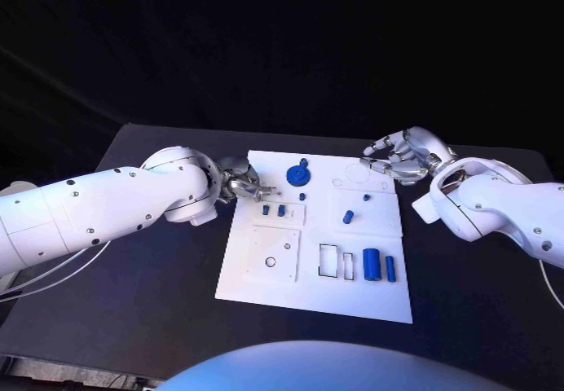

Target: Assemble the parts on the task board

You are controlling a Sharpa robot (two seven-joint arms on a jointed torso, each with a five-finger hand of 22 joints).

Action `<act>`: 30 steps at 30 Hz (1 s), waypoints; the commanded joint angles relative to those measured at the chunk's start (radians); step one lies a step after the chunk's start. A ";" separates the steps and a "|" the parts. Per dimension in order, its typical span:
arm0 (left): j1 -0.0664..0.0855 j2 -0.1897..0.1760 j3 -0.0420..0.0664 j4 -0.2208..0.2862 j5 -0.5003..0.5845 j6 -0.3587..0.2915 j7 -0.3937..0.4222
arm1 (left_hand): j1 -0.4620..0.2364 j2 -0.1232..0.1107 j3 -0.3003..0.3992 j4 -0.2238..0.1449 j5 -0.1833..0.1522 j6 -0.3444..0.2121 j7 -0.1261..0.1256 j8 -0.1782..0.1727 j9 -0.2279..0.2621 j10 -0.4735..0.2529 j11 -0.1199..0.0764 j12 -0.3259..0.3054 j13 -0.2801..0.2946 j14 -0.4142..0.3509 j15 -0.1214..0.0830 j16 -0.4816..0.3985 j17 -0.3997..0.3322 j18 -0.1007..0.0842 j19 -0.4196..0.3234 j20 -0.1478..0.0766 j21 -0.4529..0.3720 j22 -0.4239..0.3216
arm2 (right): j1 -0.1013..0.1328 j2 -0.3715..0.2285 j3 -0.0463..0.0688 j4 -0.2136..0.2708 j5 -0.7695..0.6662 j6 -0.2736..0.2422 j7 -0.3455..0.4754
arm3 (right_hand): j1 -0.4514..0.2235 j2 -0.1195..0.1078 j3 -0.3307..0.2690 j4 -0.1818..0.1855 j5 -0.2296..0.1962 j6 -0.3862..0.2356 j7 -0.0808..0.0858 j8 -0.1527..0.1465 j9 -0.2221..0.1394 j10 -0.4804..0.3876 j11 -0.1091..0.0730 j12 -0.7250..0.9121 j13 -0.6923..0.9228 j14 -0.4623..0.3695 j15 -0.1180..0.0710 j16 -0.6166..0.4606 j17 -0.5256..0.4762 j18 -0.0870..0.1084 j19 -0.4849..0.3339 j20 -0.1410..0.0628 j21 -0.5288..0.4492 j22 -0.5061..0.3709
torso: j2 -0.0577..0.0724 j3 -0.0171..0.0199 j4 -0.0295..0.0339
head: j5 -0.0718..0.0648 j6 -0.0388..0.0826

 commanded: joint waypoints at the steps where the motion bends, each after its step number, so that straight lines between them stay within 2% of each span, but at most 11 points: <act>1: 0.001 0.001 0.001 0.000 0.020 -0.009 0.012 | -0.011 0.002 -0.006 0.000 0.002 0.007 -0.001 -0.002 -0.001 -0.001 0.002 -0.001 -0.001 0.069 -0.007 0.005 0.124 -0.015 0.004 -0.001 -0.004 -0.001 | -0.001 0.000 0.000 0.000 -0.001 0.004 0.006 | -0.011 0.001 0.000 0.006 0.002 -0.006 0.001 0.005 -0.001 -0.002 -0.001 -0.004 0.090 0.076 0.001 -0.004 0.139 0.014 -0.007 0.000 -0.003 -0.001 | 0.000 0.0001 0.0003 | 0.000 0.000; 7: 0.001 0.002 0.001 -0.002 0.032 -0.026 0.042 | -0.006 0.011 -0.005 -0.002 0.005 0.005 -0.002 -0.002 0.000 -0.003 0.001 -0.003 -0.004 0.069 -0.007 0.005 0.124 -0.014 0.003 -0.002 -0.006 -0.004 | -0.001 0.000 0.000 0.000 -0.001 0.004 0.007 | -0.013 0.002 -0.002 0.009 0.002 -0.007 0.001 0.006 -0.002 -0.002 -0.001 -0.004 0.091 0.076 0.001 -0.004 0.140 0.014 -0.007 0.000 -0.003 0.000 | 0.000 -0.0006 0.0007 | 0.000 0.006; 8: 0.001 0.003 0.002 -0.002 0.054 -0.046 0.078 | 0.041 0.010 -0.003 -0.004 0.009 -0.012 0.004 -0.008 -0.001 -0.024 0.005 -0.023 -0.034 0.068 -0.005 0.003 0.121 -0.009 -0.013 -0.001 -0.019 -0.029 | -0.001 0.000 0.000 0.000 -0.001 0.004 0.007 | -0.013 0.002 -0.002 0.009 0.002 -0.007 0.001 0.006 -0.002 -0.001 -0.001 -0.003 0.091 0.076 0.001 -0.004 0.139 0.014 -0.007 0.000 -0.004 -0.001 | 0.000 -0.0009 0.0005 | -0.001 0.009; 10: 0.001 0.004 0.002 -0.002 0.087 -0.076 0.137 | 0.125 0.001 0.000 -0.004 0.014 -0.058 0.026 -0.025 -0.004 -0.123 0.026 -0.117 -0.165 0.052 0.013 -0.020 0.084 0.014 -0.096 0.013 -0.093 -0.160 | -0.001 -0.001 0.000 0.000 -0.001 0.004 0.007 | -0.013 0.002 -0.002 0.009 0.002 -0.007 0.001 0.006 -0.002 -0.001 -0.001 -0.003 0.091 0.076 0.001 -0.004 0.139 0.014 -0.007 0.000 -0.004 -0.001 | 0.000 -0.0009 0.0002 | -0.002 0.011; 11: 0.001 0.005 0.002 -0.002 0.105 -0.097 0.182 | 0.192 -0.006 0.007 -0.014 0.014 -0.096 0.044 -0.040 -0.009 -0.216 0.041 -0.203 -0.280 0.031 0.026 -0.045 0.044 0.031 -0.153 0.021 -0.146 -0.247 | -0.001 -0.001 0.000 0.000 -0.001 0.004 0.007 | -0.013 0.002 -0.002 0.009 0.002 -0.007 0.001 0.006 -0.002 -0.001 -0.001 -0.003 0.091 0.076 0.001 -0.004 0.139 0.014 -0.007 0.000 -0.004 -0.001 | 0.000 -0.0008 0.0000 | -0.003 0.016; 12: 0.001 0.007 0.001 -0.002 0.117 -0.121 0.228 | 0.264 -0.012 0.022 -0.031 0.012 -0.128 0.062 -0.051 -0.013 -0.294 0.056 -0.265 -0.356 -0.012 0.042 -0.099 -0.043 0.048 -0.221 0.032 -0.208 -0.345 | -0.001 0.000 0.000 0.000 -0.001 0.003 0.008 | -0.013 0.002 -0.002 0.009 0.002 -0.007 0.001 0.006 -0.002 -0.001 -0.001 -0.003 0.091 0.076 0.001 -0.004 0.139 0.014 -0.007 0.000 -0.004 -0.001 | 0.000 -0.0007 0.0000 | -0.003 0.018; 14: 0.001 0.012 0.001 -0.004 0.119 -0.164 0.320 | 0.380 -0.031 0.048 -0.064 0.011 -0.184 0.099 -0.085 -0.035 -0.372 0.094 -0.317 -0.393 -0.125 0.075 -0.218 -0.217 0.070 -0.341 0.061 -0.328 -0.499 | -0.001 0.000 0.000 -0.001 -0.001 0.002 0.009 | -0.012 0.003 -0.002 0.009 0.002 -0.007 0.001 0.006 -0.002 -0.003 -0.002 -0.005 0.090 0.076 0.001 -0.005 0.138 0.015 -0.008 0.000 -0.005 -0.002 | 0.000 -0.0007 -0.0002 | -0.005 0.021; 15: 0.001 0.015 0.001 -0.006 0.108 -0.182 0.361 | 0.425 -0.041 0.069 -0.081 0.011 -0.211 0.118 -0.112 -0.056 -0.424 0.118 -0.357 -0.420 -0.236 0.092 -0.326 -0.361 0.068 -0.373 0.074 -0.362 -0.516 | -0.001 0.000 0.000 -0.001 0.000 0.001 0.010 | -0.012 0.003 -0.002 0.009 0.002 -0.007 0.001 0.006 -0.002 -0.002 -0.002 -0.005 0.090 0.075 0.001 -0.005 0.138 0.015 -0.008 0.000 -0.005 -0.003 | -0.001 -0.0009 0.0000 | -0.006 0.024; 17: 0.001 0.025 0.001 -0.011 0.062 -0.213 0.431 | 0.486 -0.056 0.094 -0.110 0.009 -0.234 0.147 -0.157 -0.097 -0.490 0.141 -0.429 -0.480 -0.384 0.117 -0.456 -0.517 0.068 -0.415 0.100 -0.417 -0.543 | -0.001 0.000 0.000 -0.001 0.001 0.000 0.012 | -0.012 0.003 -0.002 0.009 0.002 -0.007 0.001 0.006 -0.002 -0.002 -0.002 -0.005 0.090 0.075 0.001 -0.005 0.138 0.015 -0.008 0.000 -0.005 -0.003 | 0.000 -0.0007 0.0008 | -0.009 0.027; 23: 0.001 0.067 -0.009 -0.043 -0.120 -0.241 0.524 | 0.562 -0.070 0.082 -0.174 -0.001 -0.232 0.157 -0.254 -0.206 -0.514 0.160 -0.580 -0.644 -0.441 0.136 -0.488 -0.591 0.075 -0.450 0.122 -0.429 -0.543 | -0.001 0.000 0.000 -0.002 0.003 -0.004 0.016 | -0.011 0.003 -0.001 0.009 0.002 -0.007 0.000 0.007 -0.002 -0.004 -0.002 -0.007 0.088 0.075 0.001 -0.006 0.135 0.016 -0.011 0.000 -0.010 -0.007 | 0.000 -0.0011 0.0004 | -0.014 0.036; 30: 0.001 0.122 -0.022 -0.093 -0.318 -0.193 0.533 | 0.568 -0.081 0.055 -0.192 -0.006 -0.196 0.148 -0.299 -0.261 -0.519 0.159 -0.621 -0.706 -0.436 0.133 -0.458 -0.613 0.075 -0.462 0.121 -0.402 -0.521 | -0.001 0.001 0.000 -0.002 0.005 -0.005 0.019 | -0.010 0.003 -0.001 0.008 0.003 -0.007 0.000 0.007 -0.002 -0.005 -0.002 -0.007 0.087 0.075 0.001 -0.006 0.134 0.016 -0.012 0.000 -0.011 -0.008 | 0.001 -0.0013 -0.0013 | -0.020 0.043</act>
